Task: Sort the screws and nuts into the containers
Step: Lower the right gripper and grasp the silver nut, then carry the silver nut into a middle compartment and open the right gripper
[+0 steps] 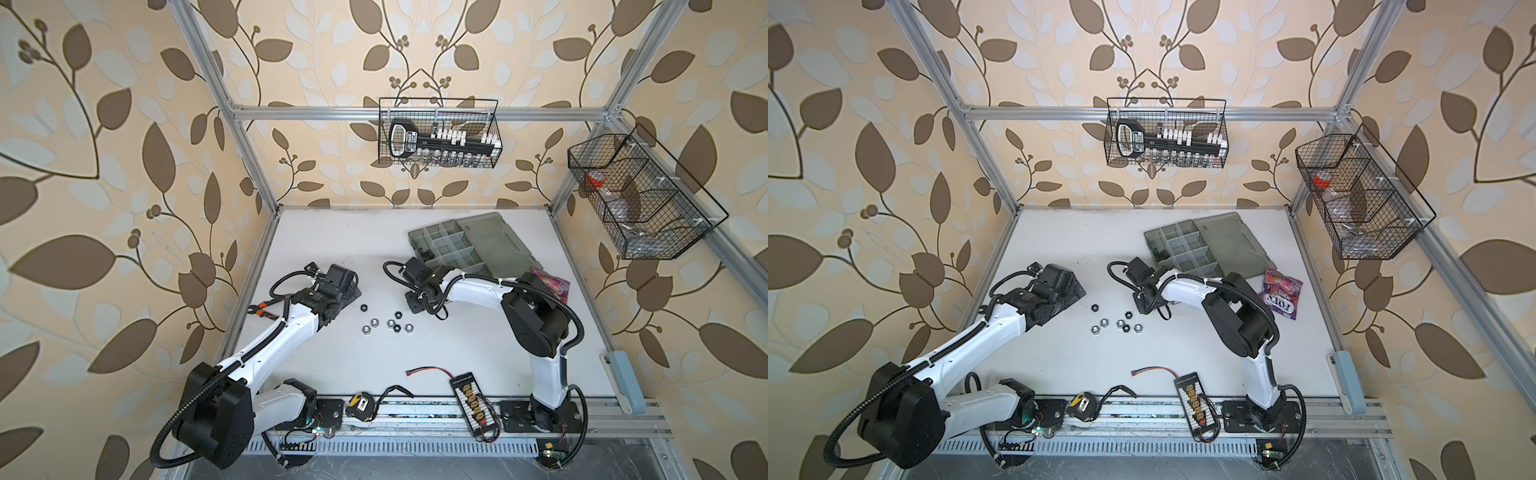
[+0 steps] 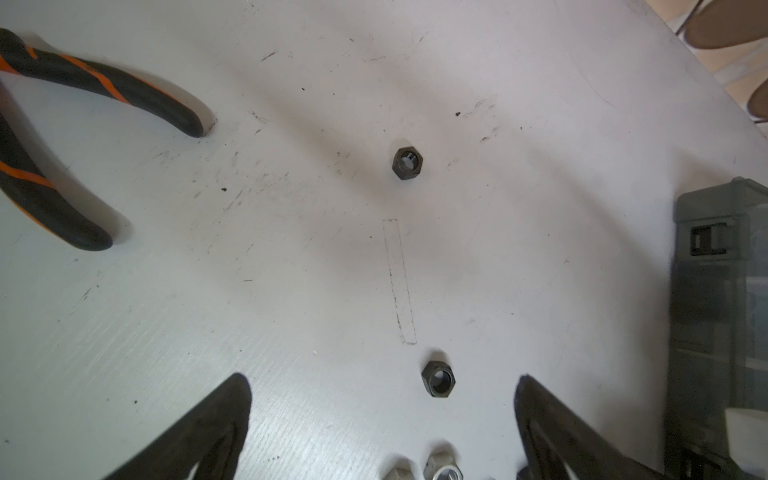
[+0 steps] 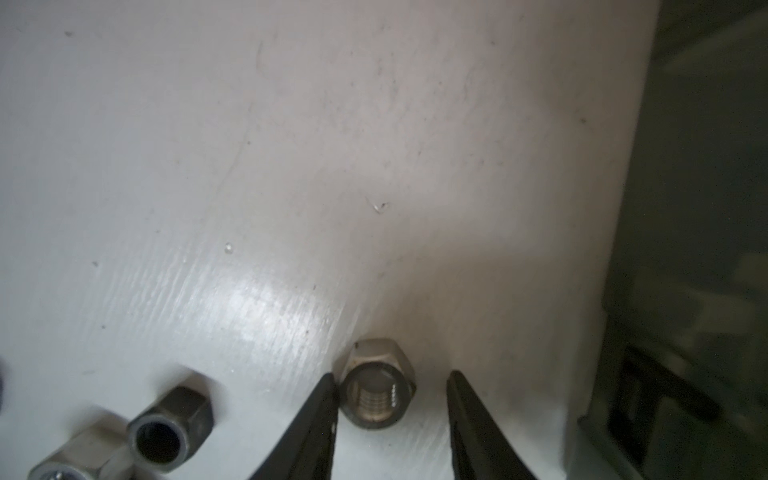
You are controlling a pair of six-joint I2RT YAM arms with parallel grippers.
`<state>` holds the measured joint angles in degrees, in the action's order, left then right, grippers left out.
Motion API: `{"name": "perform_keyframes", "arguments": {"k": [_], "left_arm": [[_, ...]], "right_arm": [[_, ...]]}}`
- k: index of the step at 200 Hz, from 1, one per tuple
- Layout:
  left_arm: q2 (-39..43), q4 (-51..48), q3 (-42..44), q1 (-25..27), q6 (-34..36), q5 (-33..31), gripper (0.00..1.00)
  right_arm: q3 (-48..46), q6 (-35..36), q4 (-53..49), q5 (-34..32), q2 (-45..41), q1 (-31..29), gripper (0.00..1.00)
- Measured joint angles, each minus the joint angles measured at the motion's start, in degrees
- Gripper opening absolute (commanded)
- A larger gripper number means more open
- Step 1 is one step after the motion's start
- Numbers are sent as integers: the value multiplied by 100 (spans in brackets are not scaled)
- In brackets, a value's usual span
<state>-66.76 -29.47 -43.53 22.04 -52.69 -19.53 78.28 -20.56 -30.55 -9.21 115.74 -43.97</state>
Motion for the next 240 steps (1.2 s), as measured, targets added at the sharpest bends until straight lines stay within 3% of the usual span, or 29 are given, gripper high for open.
{"name": "perform_keyframes", "arguments": {"k": [37,96,158,240], "left_arm": [[-2,0,0,0,-2,2,99],[-2,0,0,0,-2,2,99],[-2,2,0,0,-2,2,99],[-2,0,0,0,-2,2,99]], "right_arm": [[92,26,39,11,79,0,33],[90,24,70,72,81,11,29],[68,7,122,114,66,26,13],[59,4,17,111,-240,48,8]]}}
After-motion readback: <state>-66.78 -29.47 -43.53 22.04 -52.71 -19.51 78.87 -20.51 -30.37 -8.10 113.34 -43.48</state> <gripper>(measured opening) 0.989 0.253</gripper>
